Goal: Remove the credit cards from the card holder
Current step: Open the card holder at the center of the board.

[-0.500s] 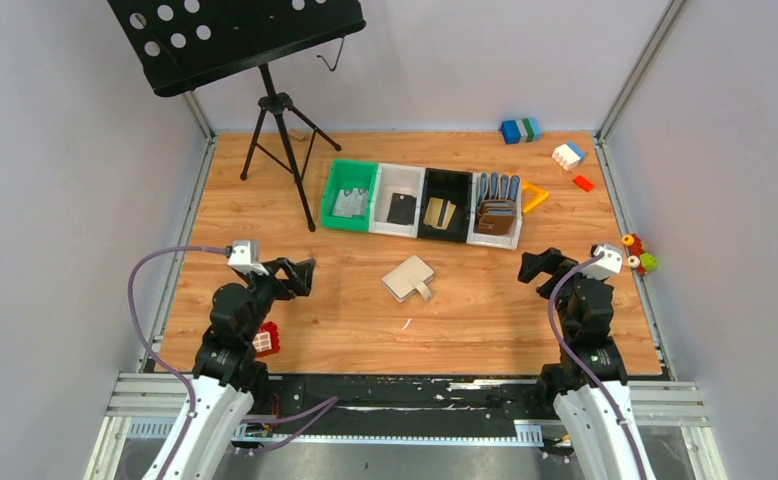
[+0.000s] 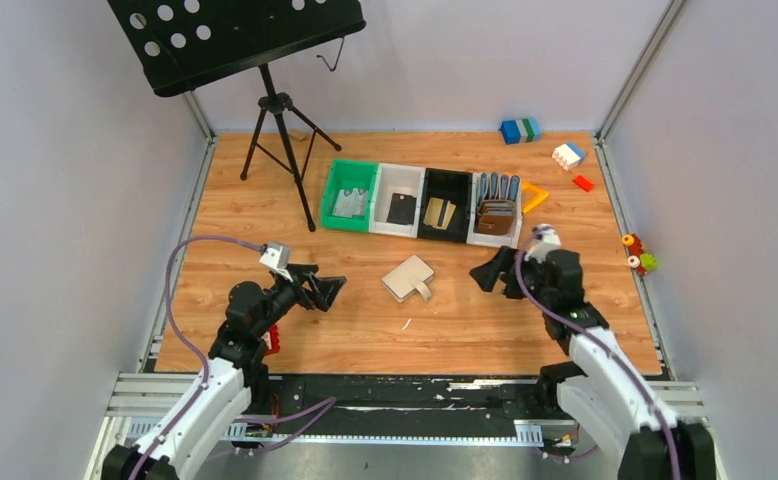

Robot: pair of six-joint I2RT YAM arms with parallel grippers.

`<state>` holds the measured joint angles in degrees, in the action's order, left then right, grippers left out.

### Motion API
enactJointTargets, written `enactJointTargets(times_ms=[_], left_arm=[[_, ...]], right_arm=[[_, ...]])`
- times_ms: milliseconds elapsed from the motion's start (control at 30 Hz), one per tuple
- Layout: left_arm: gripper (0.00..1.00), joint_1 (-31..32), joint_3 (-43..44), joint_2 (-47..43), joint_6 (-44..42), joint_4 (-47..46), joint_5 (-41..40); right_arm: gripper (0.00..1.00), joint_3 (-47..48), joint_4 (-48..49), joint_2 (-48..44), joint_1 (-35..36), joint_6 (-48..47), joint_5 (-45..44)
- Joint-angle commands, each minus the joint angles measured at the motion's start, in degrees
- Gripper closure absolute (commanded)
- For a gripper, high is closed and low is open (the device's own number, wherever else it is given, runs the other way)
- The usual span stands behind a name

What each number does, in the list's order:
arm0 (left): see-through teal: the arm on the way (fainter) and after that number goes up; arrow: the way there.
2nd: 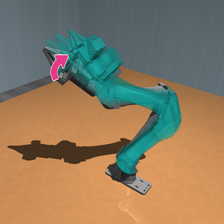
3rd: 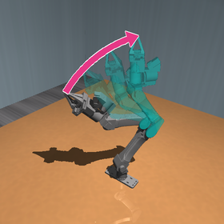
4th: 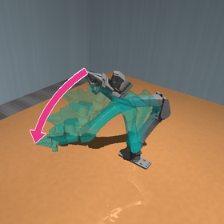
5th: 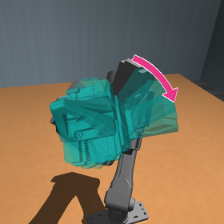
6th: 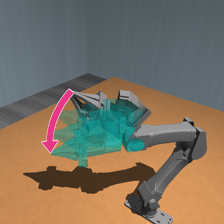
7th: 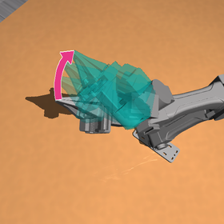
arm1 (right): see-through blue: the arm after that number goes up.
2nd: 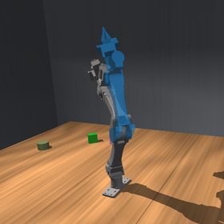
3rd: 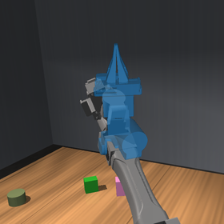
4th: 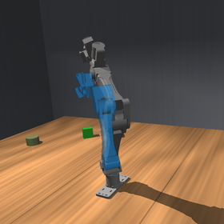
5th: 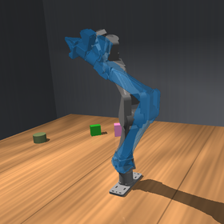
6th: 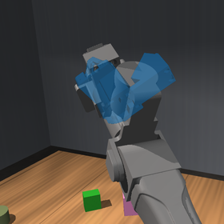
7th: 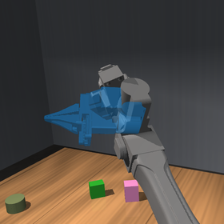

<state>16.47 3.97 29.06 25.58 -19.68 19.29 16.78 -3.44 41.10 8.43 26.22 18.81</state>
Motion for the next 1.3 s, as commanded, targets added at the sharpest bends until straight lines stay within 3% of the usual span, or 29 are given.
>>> enactJointTargets(times_ms=[0, 300, 533, 700, 800, 933, 1067, 1167, 1267], left_arm=[[0.00, 4.3, 2.7, 4.0, -3.2, -6.4, 0.9], [0.00, 9.1, 4.2, 8.7, -6.8, -6.2, -2.3], [0.00, 11.6, 5.2, 11.1, -8.7, -5.4, -3.6], [0.00, 13.6, 6.0, 13.5, -10.0, -5.7, -4.7], [0.00, 15.6, 6.8, 15.3, -11.3, -5.8, -5.9], [0.02, 17.8, 7.6, 17.6, -12.6, -5.9, -7.1], [0.04, 19.5, 7.7, 18.7, -13.9, -6.9, -8.0], [0.12, 21.1, 7.4, 19.9, -15.7, -9.4, -7.9], [0.15, 22.1, 7.1, 21.7, -16.9, -12.3, -7.7]], right_arm=[[0.07, 9.5, 1.6, 12.8, 8.4, -3.7, 3.0], [0.14, 16.9, 8.9, 30.0, 19.8, -1.9, 1.2], [0.24, 18.4, 13.4, 40.3, 21.9, 0.2, 3.5], [0.24, 18.0, 16.5, 44.4, 23.3, 1.5, 5.3], [0.36, 18.5, 18.0, 46.7, 23.6, 1.9, 7.8], [0.65, 18.7, 20.2, 47.5, 23.7, 4.0, 12.8], [0.85, 17.4, 22.7, 45.0, 24.0, 6.7, 15.3], [0.97, 16.9, 23.2, 43.3, 24.5, 8.4, 16.1], [1.00, 17.3, 22.6, 42.1, 24.6, 9.9, 17.3]])
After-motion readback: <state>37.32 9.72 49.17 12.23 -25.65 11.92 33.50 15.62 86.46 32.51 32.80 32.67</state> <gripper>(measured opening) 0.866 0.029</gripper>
